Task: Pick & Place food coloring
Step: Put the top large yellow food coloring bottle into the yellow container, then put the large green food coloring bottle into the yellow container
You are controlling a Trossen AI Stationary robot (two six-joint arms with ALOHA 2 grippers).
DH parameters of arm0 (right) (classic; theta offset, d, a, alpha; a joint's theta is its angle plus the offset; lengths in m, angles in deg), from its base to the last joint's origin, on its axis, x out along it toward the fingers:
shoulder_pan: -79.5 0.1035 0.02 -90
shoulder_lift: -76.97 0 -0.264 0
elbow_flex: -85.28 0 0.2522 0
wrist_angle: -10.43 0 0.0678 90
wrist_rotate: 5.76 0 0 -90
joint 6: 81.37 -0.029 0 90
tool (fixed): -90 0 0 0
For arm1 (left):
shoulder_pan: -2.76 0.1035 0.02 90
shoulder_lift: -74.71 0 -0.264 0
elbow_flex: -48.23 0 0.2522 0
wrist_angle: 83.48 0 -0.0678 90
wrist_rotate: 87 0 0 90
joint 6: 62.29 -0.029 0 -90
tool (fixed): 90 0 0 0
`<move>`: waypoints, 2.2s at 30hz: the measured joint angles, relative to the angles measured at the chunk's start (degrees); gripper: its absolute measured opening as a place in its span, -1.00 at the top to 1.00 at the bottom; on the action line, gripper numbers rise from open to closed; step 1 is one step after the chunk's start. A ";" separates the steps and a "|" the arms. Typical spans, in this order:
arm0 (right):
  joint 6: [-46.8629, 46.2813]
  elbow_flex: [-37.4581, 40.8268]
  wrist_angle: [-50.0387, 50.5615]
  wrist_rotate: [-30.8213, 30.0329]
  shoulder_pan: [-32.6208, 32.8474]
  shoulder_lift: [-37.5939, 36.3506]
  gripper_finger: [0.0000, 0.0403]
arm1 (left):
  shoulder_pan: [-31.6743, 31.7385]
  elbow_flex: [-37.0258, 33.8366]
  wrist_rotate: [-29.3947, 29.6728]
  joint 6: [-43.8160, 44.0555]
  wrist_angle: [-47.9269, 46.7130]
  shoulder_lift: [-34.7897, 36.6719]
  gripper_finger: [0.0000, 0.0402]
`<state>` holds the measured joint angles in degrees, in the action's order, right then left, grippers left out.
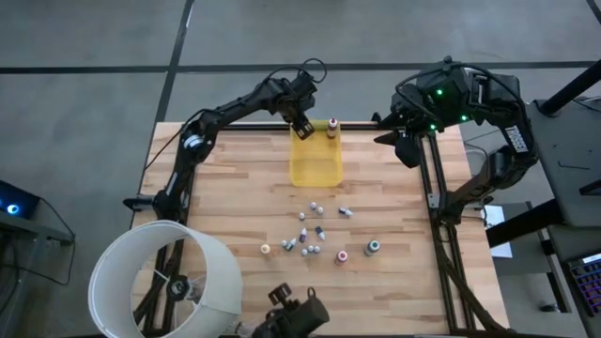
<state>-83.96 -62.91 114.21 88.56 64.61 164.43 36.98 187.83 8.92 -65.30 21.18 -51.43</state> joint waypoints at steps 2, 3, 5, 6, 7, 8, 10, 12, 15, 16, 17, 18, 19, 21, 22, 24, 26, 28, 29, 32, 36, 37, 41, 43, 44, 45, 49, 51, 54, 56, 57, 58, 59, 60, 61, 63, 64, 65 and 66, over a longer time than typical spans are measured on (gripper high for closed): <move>0.00 0.00 0.00 0.01 0.00 0.00 0.14 | 0.22 -0.14 -0.04 0.04 0.60 -0.34 0.52; 0.00 0.00 0.00 0.00 0.00 0.00 0.14 | 0.36 -0.24 -0.02 0.08 0.70 -0.46 0.52; 0.00 0.02 0.00 0.02 0.00 0.00 0.14 | 0.62 -0.41 0.00 0.28 0.93 -0.78 0.52; 0.00 0.02 -0.02 0.02 0.00 0.00 0.14 | 0.76 -0.43 0.00 0.47 1.14 -0.95 0.52; 0.00 0.02 0.00 0.02 0.00 0.00 0.14 | 0.89 -0.44 0.00 0.72 1.20 -1.11 0.52; 0.00 0.02 -0.01 0.02 0.00 0.00 0.14 | 1.00 -0.48 0.02 0.99 1.16 -1.29 0.52; 0.00 0.03 0.00 0.02 0.00 0.00 0.14 | 1.19 -0.48 0.02 1.22 1.20 -1.79 0.52; 0.00 0.04 0.00 0.02 0.00 0.00 0.14 | 1.30 -0.50 0.00 1.33 1.16 -2.42 0.52; 0.00 0.07 0.00 0.02 0.00 0.00 0.14 | 1.38 -0.57 0.00 1.33 1.14 -2.94 0.52; 0.00 0.07 0.00 0.02 0.00 0.00 0.14 | 1.41 -0.57 0.00 1.35 1.16 -3.06 0.52; 0.00 0.07 0.00 0.02 0.00 0.00 0.14 | 1.41 -0.57 0.00 1.36 1.18 -3.16 0.52; 0.00 0.07 0.00 0.02 0.00 0.00 0.14 | 1.44 -0.57 0.02 1.34 1.17 -3.23 0.52; 0.00 0.07 0.00 0.02 0.00 0.00 0.14 | 1.46 -0.57 0.00 1.35 1.13 -3.29 0.52; 0.00 0.07 0.00 0.02 0.00 0.00 0.14 | 1.48 -0.57 0.02 1.33 1.16 -3.34 0.52; 0.00 0.07 0.00 0.02 0.00 0.00 0.14 | 1.48 -0.57 0.02 1.31 1.14 -3.34 0.52; 0.00 0.07 0.00 0.02 0.00 0.00 0.14 | 1.52 -0.57 0.06 1.31 1.13 -3.34 0.52; 0.00 0.09 0.00 0.02 0.00 0.00 0.14 | 1.55 -0.57 0.14 1.34 0.64 -3.34 0.52; 0.00 0.09 0.00 0.02 0.00 0.00 0.14 | 1.59 -0.57 0.15 1.42 -0.41 -3.34 0.52; 0.00 0.08 0.00 0.02 0.00 0.00 0.14 | 1.65 -0.54 0.15 1.43 -0.88 -3.34 0.52; 0.00 0.09 0.00 0.02 -0.01 0.00 0.14 | 1.72 -0.54 0.15 1.38 -1.88 -3.34 0.52; 0.00 0.09 0.00 0.03 0.00 0.00 0.14 | 1.72 -0.54 0.19 1.33 -1.62 -3.34 0.52; 0.00 0.09 0.00 0.02 0.00 0.00 0.14 | 1.72 -0.54 0.27 1.33 -1.45 -3.34 0.52; -0.24 0.09 0.00 0.04 0.00 0.00 0.14 | 1.72 -0.54 0.60 0.18 -1.42 -3.34 0.52; -0.26 0.09 0.00 0.06 0.00 0.00 0.14 | 1.72 -0.54 1.35 -0.15 -1.36 -3.34 0.51; -0.27 0.09 0.00 0.08 0.00 -0.03 0.14 | 1.74 -0.54 1.87 -0.14 -1.33 -3.34 0.50; -0.28 0.09 0.00 0.10 0.00 -0.05 0.14 | 1.76 -0.54 2.17 -0.15 -1.37 -3.34 0.49; -0.37 0.09 0.00 0.20 0.00 -0.11 0.14 | 1.79 -0.54 3.25 -0.85 -0.97 -3.34 0.41; -0.44 0.09 -0.01 0.19 0.00 -0.11 0.14 | 1.79 -0.54 3.45 -0.87 -0.83 -3.34 0.37; -0.45 0.09 0.00 0.18 0.02 -0.11 0.14 | 1.85 -0.54 3.44 -0.86 -0.79 -3.34 0.34; -0.45 0.09 0.00 0.17 0.02 -0.11 0.14 | 1.83 -0.54 3.42 -0.79 -0.75 -3.34 0.33; -0.43 0.09 0.00 0.17 0.02 -0.11 0.14 | 1.83 -0.54 3.42 -0.79 -0.67 -3.34 0.33; -0.37 0.09 0.00 0.17 0.00 -0.10 0.14 | 1.83 -0.54 3.45 -0.79 -0.49 -3.34 0.33; -0.22 0.09 0.00 0.17 0.00 -0.11 0.14 | 1.83 -0.54 3.80 -0.76 -0.22 -3.34 0.33; -0.24 0.09 0.00 0.17 0.00 -0.11 0.14 | 1.81 -0.54 4.39 -0.76 -0.02 -3.34 0.33; -0.24 0.09 0.00 0.17 0.00 -0.11 0.14 | 1.81 -0.52 4.82 -0.76 0.25 -3.34 0.33; -0.01 0.09 0.00 0.17 0.00 -0.11 0.14 | 1.82 -0.15 4.98 -0.73 0.60 -3.34 0.33; 0.02 0.09 0.00 0.15 0.00 -0.09 0.14 | 1.83 0.19 5.02 -0.50 0.50 -3.34 0.33; 0.02 0.09 0.00 0.15 0.00 -0.09 0.14 | 1.83 0.68 5.02 -0.30 0.33 -3.34 0.33; 0.04 0.09 0.00 0.15 0.00 -0.09 0.14 | 1.74 1.19 5.02 -0.03 0.13 -3.34 0.33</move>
<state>-83.91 -62.83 114.21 88.71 64.61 164.34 38.72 189.02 13.94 -65.33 21.31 -54.77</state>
